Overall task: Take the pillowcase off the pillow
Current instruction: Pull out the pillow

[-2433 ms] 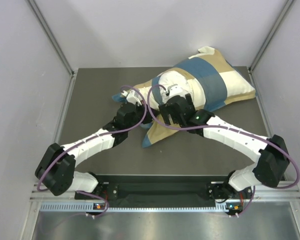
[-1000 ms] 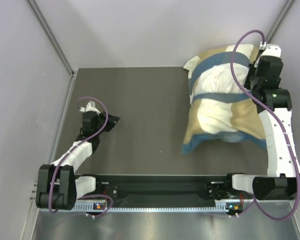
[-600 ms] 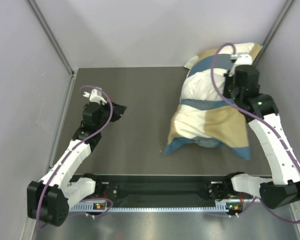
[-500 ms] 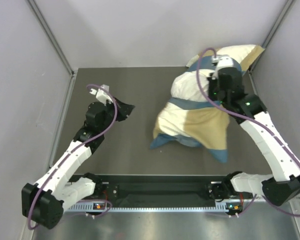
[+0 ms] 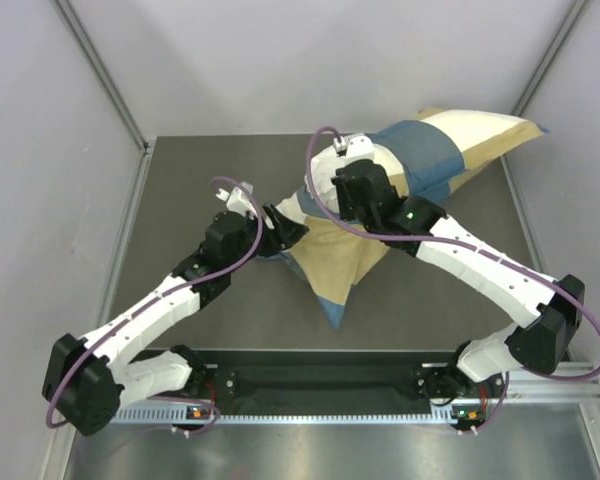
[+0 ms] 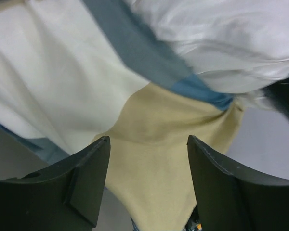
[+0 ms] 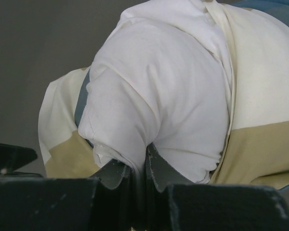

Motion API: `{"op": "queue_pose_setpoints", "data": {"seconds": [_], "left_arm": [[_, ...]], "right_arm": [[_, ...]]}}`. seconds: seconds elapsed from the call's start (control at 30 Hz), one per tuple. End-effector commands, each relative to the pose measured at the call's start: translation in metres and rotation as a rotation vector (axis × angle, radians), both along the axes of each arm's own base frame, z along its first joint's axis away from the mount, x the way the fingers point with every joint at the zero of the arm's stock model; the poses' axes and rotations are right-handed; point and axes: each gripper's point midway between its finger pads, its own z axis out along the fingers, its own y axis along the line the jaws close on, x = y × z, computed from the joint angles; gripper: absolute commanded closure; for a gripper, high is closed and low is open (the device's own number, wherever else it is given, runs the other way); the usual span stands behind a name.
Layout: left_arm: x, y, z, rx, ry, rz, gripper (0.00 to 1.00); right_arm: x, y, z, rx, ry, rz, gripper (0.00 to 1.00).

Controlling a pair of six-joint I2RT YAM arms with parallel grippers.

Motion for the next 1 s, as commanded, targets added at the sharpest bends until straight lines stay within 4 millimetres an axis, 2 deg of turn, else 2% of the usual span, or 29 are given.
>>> {"op": "queue_pose_setpoints", "data": {"seconds": [0.0, 0.03, 0.07, 0.1, 0.17, 0.27, 0.33, 0.5, 0.63, 0.77, 0.97], "left_arm": [[-0.002, -0.009, -0.024, -0.064, 0.062, 0.003, 0.29], [0.000, -0.012, -0.028, -0.085, 0.079, 0.009, 0.27], [0.001, -0.012, -0.030, -0.092, 0.082, 0.020, 0.18], [0.003, -0.015, -0.034, -0.101, 0.090, 0.021, 0.14], [0.006, -0.019, -0.034, -0.108, 0.091, 0.027, 0.06], [0.010, -0.026, -0.032, -0.137, 0.076, 0.028, 0.02], [0.010, -0.031, -0.022, -0.171, 0.047, 0.021, 0.02], [0.012, -0.023, -0.019, -0.197, 0.034, 0.080, 0.02], [0.013, -0.020, -0.027, -0.200, 0.055, 0.103, 0.02], [0.018, -0.032, -0.036, -0.168, 0.098, 0.073, 0.02], [0.026, -0.040, -0.048, -0.157, 0.111, 0.075, 0.03]], "right_arm": [[-0.013, 0.048, 0.027, 0.197, -0.051, 0.068, 1.00], [-0.020, 0.053, 0.018, 0.191, -0.036, 0.081, 1.00], [-0.023, 0.056, 0.020, 0.210, -0.041, 0.087, 1.00], [-0.029, 0.058, 0.014, 0.205, -0.033, 0.100, 1.00], [-0.034, 0.059, 0.013, 0.213, -0.031, 0.102, 1.00], [-0.043, 0.059, 0.004, 0.205, -0.017, 0.111, 1.00], [-0.046, 0.057, -0.006, 0.194, -0.003, 0.112, 1.00], [-0.052, 0.049, -0.019, 0.190, 0.018, 0.104, 1.00], [-0.058, 0.048, -0.018, 0.197, 0.017, 0.112, 1.00], [-0.062, 0.049, -0.017, 0.197, 0.012, 0.117, 1.00], [-0.078, 0.063, -0.026, 0.203, 0.028, 0.154, 1.00]]}}
